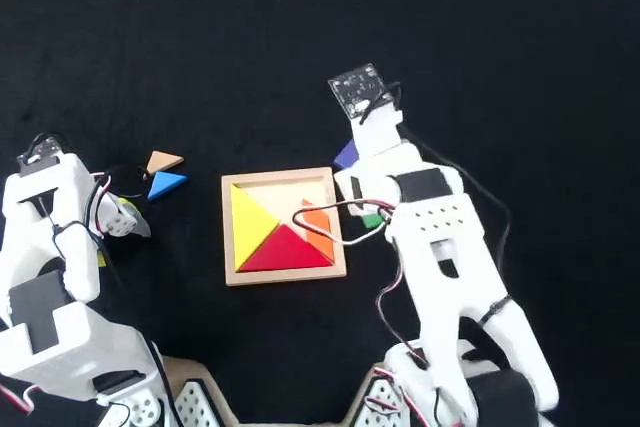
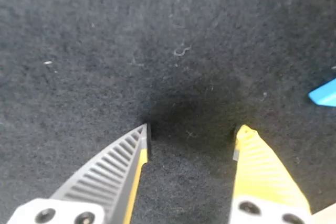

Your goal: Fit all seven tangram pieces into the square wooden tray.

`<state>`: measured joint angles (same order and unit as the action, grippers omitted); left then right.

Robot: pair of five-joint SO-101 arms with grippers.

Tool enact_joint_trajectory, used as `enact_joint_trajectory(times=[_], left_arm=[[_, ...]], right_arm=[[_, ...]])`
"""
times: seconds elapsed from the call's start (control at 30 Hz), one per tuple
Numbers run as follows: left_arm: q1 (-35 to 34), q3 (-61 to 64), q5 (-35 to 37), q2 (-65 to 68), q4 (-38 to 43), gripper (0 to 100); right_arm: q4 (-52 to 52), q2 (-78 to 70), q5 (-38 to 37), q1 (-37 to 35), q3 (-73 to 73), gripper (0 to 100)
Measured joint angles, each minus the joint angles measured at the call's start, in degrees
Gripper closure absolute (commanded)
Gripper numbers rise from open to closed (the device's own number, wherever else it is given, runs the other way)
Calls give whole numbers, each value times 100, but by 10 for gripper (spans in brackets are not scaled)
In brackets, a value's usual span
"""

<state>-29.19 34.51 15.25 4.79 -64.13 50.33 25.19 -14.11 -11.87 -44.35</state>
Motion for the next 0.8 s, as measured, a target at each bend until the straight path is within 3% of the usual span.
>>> enact_joint_trajectory(times=[0.17,0.4,0.53,0.8], left_arm=[[0,0,0,0,0,737],[0,0,0,0,0,737],[0,0,0,0,0,737],[88,0,-9,-9,0,737]], right_arm=[[448,-1530,-158,0,1319,835],[1495,-3965,-141,9,3754,855],[1530,-4237,-88,9,3965,986],[1512,-4800,-88,9,3974,987]])
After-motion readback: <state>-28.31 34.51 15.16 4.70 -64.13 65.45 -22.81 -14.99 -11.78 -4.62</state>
